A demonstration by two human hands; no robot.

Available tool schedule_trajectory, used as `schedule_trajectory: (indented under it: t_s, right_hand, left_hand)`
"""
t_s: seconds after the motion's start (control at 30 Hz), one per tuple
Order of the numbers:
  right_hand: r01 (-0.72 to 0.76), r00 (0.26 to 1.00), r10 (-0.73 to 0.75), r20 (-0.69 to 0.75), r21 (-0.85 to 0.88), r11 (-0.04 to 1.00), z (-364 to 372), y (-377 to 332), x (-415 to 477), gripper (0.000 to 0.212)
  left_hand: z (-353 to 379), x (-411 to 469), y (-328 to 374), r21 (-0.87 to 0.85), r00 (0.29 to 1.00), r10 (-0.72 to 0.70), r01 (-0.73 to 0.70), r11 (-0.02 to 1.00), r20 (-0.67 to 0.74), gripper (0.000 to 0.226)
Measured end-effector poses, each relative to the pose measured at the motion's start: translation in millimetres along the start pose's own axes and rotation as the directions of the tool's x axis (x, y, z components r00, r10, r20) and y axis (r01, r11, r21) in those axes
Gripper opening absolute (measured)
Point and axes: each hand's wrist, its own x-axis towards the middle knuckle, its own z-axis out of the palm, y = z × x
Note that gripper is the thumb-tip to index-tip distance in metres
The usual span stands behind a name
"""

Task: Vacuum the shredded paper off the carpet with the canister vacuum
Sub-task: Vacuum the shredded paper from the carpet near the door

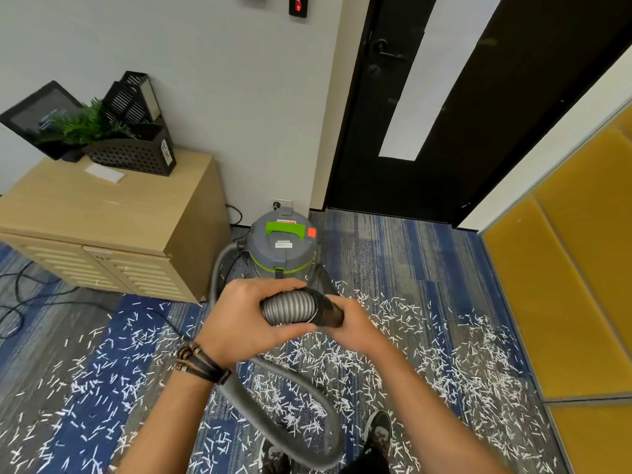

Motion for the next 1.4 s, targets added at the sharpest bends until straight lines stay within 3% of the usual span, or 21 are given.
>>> schedule_trajectory:
  t_s: [0.2, 0.4, 0.6, 0.97, 1.1, 1.4]
  right_hand:
    - [-0.034, 0.999, 0.035, -0.028, 0.018, 0.999, 9, 6, -17, 0.026]
    - [-0.043, 0.999, 0.042, 0.011, 0.093, 0.995, 4, -2, -34, 0.022]
    - [-0.001, 0.995, 0.010, -0.102, 0.091, 0.996, -1, -5, -35, 0.025]
    - [-0.050, 0.991, 0.061, -0.116, 0.095, 0.994, 7, 4, -53, 0.023]
    - [-0.017, 0.985, 0.030, -0.168, 0.082, 0.997, 4, 6, -47, 0.035]
    - [-0.017, 0.993, 0.023, -0.113, 0.053, 0.998, 1, -3, -10, 0.026]
  left_hand:
    - [-1, -3, 1, -0.091, 0.999, 0.046, -0.045, 0.995, 0.005, 0.062]
    - [-7, -8, 12, -0.125, 0.991, 0.125, -0.130, 0.984, -0.051, 0.059]
    - [-7, -6, 21, -0.067, 0.982, 0.169, -0.175, 0.982, -0.089, 0.058]
    - [7, -8, 15, -0.169, 0.990, 0.140, -0.144, 0.975, -0.033, 0.057]
    - [8, -11, 16, -0.125, 0.987, 0.141, -0.149, 0.981, -0.076, 0.056]
    - [8, 2, 4, -0.030, 0.993, 0.103, -0.105, 0.994, -0.062, 0.056]
